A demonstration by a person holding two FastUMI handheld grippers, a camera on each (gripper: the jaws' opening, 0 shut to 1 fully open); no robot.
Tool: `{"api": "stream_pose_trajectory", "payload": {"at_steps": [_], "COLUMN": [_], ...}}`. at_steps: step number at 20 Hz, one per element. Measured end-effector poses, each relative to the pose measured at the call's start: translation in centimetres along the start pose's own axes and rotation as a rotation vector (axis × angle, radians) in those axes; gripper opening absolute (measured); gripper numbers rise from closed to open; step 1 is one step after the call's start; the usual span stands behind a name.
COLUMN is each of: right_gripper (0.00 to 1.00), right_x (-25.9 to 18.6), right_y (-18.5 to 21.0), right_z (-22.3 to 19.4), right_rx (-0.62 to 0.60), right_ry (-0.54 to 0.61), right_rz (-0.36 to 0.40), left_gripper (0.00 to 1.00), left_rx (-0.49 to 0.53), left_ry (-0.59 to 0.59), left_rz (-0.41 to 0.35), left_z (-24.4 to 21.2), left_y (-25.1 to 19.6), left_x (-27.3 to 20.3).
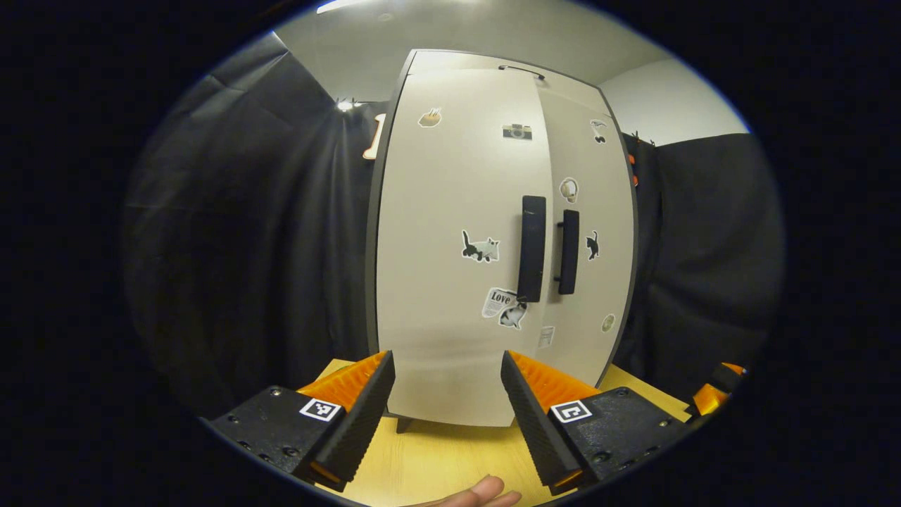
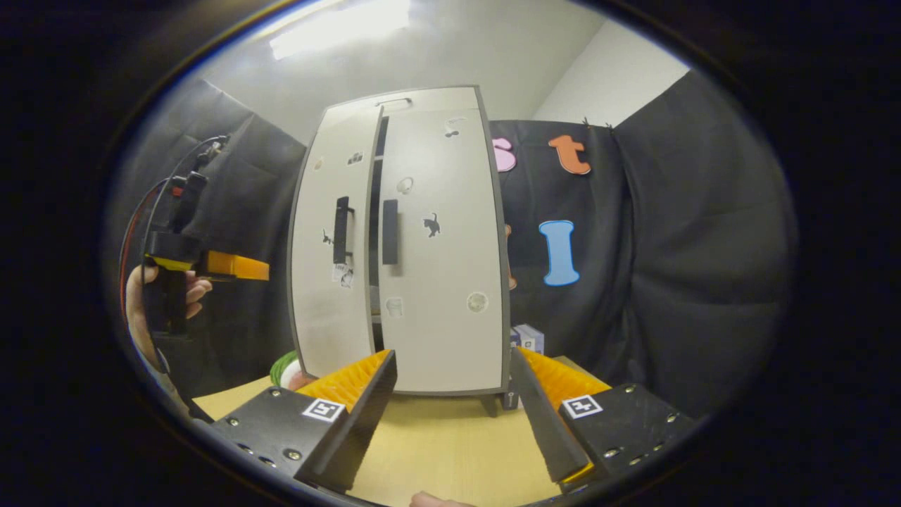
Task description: Grab one shoe with the right hand and put it into the shoe cabinet, grab the other shoe with the left hand and put it into the shoe cabinet; then close the right door with the right hand and the left door with the left hand.
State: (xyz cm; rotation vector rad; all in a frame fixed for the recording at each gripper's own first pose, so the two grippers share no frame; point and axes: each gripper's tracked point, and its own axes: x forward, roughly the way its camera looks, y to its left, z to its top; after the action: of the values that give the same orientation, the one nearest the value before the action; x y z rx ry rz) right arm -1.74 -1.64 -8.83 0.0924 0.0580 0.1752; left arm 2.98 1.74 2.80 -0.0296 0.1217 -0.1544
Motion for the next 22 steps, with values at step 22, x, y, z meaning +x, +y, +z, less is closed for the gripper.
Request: {"api": "stream_pose_trajectory", "payload": {"at_steps": [22], "right_gripper": [0.96], "right_x": [-0.8], "right_y": [2.9], "right_z": [6.6], "right_rx": [0.007], "right_ry": [-0.061], "right_rz": [-0.019], "left_gripper": [0.97], "left_rx": [-0.002], "left_ry": [-0.072], "left_rz": [0.064], "left_z": [-3.4], "left_y": [-1.7], "left_x": [-10.9]}}
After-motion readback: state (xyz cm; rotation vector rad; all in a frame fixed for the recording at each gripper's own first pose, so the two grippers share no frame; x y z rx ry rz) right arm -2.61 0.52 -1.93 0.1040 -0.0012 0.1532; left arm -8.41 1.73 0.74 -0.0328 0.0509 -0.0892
